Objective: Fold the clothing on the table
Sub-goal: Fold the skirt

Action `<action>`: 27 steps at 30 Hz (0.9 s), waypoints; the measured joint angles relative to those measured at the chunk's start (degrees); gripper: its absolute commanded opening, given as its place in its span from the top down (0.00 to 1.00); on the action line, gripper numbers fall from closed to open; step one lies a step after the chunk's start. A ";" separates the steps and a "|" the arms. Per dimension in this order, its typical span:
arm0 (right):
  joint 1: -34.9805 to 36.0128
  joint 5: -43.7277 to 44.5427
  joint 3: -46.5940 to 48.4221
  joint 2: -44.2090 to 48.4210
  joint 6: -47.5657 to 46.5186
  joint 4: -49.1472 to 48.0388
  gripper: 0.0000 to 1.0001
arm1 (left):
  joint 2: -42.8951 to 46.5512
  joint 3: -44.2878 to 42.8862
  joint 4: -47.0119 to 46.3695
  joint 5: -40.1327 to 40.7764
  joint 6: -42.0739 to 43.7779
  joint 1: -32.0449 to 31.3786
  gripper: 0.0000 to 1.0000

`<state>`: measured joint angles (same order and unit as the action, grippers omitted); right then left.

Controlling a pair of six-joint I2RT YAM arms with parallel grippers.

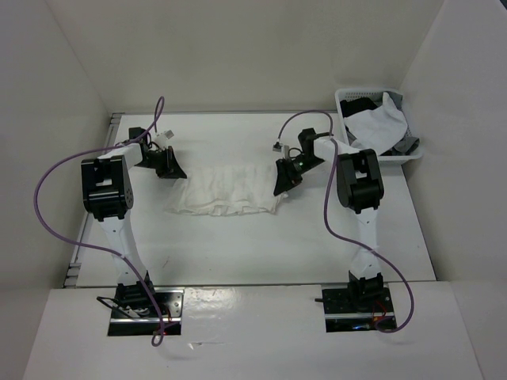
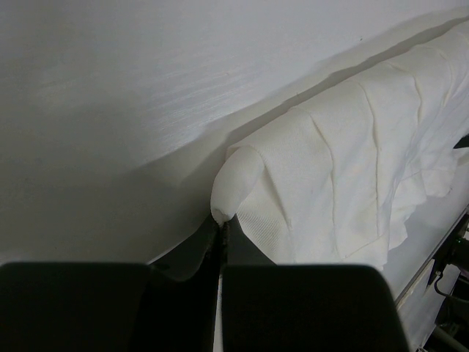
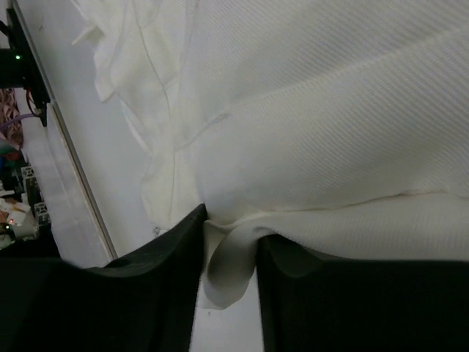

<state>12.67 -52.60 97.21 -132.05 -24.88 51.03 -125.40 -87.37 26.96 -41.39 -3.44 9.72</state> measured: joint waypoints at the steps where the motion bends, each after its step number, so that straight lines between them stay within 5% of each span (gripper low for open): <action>1: 0.11 0.24 0.00 -0.04 -0.11 -0.02 0.72 | 0.00 0.00 0.00 0.00 0.02 0.00 1.00; 5: 0.92 1.75 -0.02 -0.59 0.20 -0.07 1.00 | 0.00 0.09 -0.04 -0.04 0.02 0.00 1.00; 13: 1.73 5.57 0.31 -0.28 3.19 0.11 1.00 | 0.02 0.11 -0.07 -0.09 0.17 0.00 1.00; 27: -1.68 28.50 7.56 1.33 3.08 -0.48 1.00 | -0.85 0.11 2.95 -4.31 0.31 -2.34 1.00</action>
<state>10.98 -24.10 104.77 -130.72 -21.80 50.54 -126.26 -87.26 29.91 -45.69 -3.14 7.38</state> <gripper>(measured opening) 0.022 0.009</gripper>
